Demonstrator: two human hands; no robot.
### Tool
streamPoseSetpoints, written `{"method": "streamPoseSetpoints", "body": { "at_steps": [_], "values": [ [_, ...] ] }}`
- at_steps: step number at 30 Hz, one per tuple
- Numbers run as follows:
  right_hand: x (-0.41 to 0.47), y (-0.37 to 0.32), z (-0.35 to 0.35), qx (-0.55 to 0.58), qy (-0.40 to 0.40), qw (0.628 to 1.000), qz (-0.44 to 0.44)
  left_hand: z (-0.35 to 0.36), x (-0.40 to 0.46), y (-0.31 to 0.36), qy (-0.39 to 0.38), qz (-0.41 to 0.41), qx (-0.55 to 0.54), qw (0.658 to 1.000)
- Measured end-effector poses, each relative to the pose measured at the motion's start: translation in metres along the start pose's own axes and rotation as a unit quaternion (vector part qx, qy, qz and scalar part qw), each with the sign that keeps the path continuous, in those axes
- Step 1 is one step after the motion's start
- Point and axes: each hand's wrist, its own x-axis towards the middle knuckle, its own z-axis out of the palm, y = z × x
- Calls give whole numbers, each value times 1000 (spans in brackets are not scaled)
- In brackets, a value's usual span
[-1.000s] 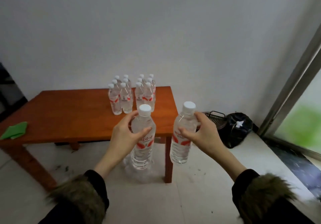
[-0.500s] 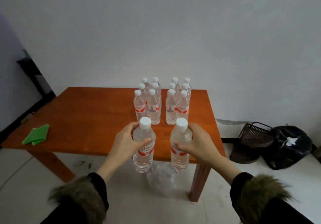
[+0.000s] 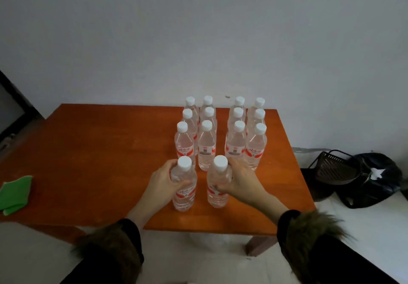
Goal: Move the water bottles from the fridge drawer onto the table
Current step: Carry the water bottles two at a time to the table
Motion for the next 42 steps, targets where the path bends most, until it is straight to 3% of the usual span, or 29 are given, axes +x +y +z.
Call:
{"method": "streamPoseSetpoints", "body": {
  "at_steps": [5, 12, 26, 31, 36, 42],
  "values": [
    [39, -6, 25, -13, -12, 999, 29, -9, 50, -23, -52, 6, -10, 999],
    [77, -9, 39, -20, -16, 998, 58, -11, 91, -34, -59, 43, -25, 997],
    [81, -24, 38, 15, 0, 996, 93, -25, 105, -33, -92, 88, 43, 991],
    [64, -37, 13, -3, 21, 996, 88, -44, 97, -1, -19, 136, 49, 989],
    [20, -46, -44, -151, 135, 976, 74, -44, 82, 54, -16, 295, 123, 947],
    [-94, -24, -125, -365, 210, 895, 149, 13, 31, 154, 20, 446, 300, 843]
  ]
}}
